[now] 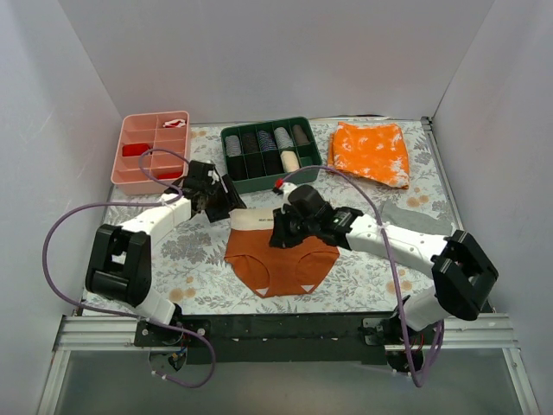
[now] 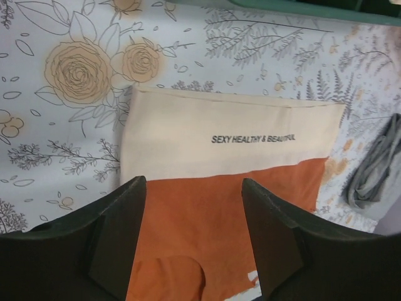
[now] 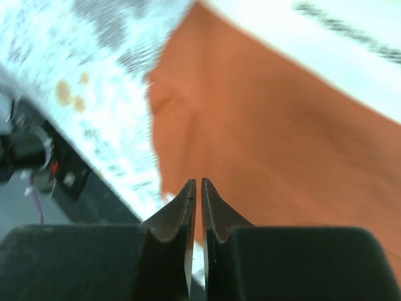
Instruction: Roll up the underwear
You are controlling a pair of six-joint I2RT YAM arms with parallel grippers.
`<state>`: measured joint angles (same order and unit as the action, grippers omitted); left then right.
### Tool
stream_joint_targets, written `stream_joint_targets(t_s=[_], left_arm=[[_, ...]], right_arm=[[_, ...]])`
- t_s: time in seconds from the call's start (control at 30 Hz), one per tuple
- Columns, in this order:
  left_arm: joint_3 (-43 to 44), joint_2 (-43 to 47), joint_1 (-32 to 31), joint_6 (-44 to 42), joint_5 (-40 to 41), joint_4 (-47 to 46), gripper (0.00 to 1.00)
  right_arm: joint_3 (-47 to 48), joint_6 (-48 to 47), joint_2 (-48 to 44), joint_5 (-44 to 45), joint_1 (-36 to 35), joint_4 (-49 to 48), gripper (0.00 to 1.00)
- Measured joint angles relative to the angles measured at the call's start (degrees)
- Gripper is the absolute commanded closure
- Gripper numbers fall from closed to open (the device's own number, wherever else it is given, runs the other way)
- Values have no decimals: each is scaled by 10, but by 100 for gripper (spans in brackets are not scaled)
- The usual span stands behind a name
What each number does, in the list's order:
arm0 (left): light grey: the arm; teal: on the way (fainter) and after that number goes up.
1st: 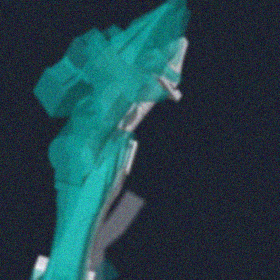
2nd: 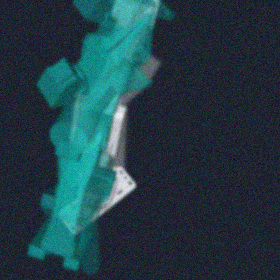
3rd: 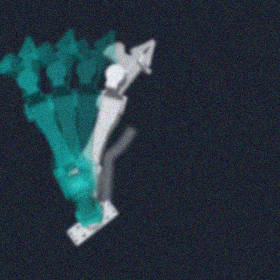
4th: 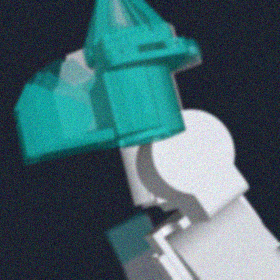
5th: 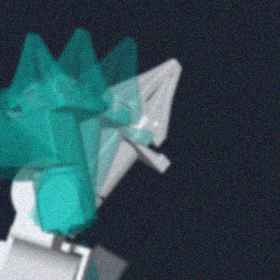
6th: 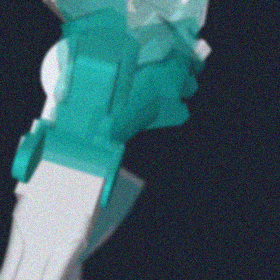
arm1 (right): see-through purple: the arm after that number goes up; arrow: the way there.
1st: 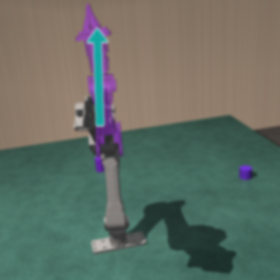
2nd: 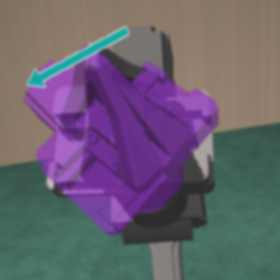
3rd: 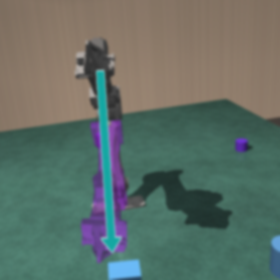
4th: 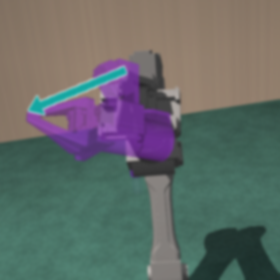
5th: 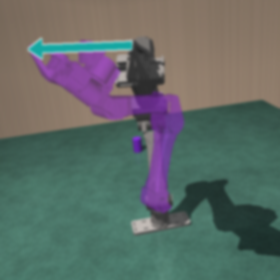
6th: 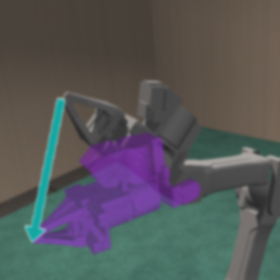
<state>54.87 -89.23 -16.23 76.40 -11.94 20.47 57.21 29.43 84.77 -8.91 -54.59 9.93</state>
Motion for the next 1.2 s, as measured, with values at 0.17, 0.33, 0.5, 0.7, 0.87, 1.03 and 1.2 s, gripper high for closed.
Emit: stream_joint_targets(t_s=[0.17,0.33,0.5,0.7,0.87,1.03,1.2], left_arm=[[-21,45,0,15,-35,-7,51],[-90,72,0,38,-65,-27,57],[-169,99,0,64,-72,-34,61],[-199,128,-1,82,-54,-43,69],[-213,128,-1,93,-24,-40,73],[-233,139,-1,105,4,-29,75],[-238,161,-4,110,37,0,74]], right_arm=[[-15,-1,23,-1,89,5,92],[17,-23,94,-10,134,17,97],[71,-40,161,-17,157,24,99],[91,-48,200,-17,175,23,99],[92,-55,223,-5,184,25,99],[93,-57,231,-3,189,25,99],[94,-57,233,-5,189,22,99]])
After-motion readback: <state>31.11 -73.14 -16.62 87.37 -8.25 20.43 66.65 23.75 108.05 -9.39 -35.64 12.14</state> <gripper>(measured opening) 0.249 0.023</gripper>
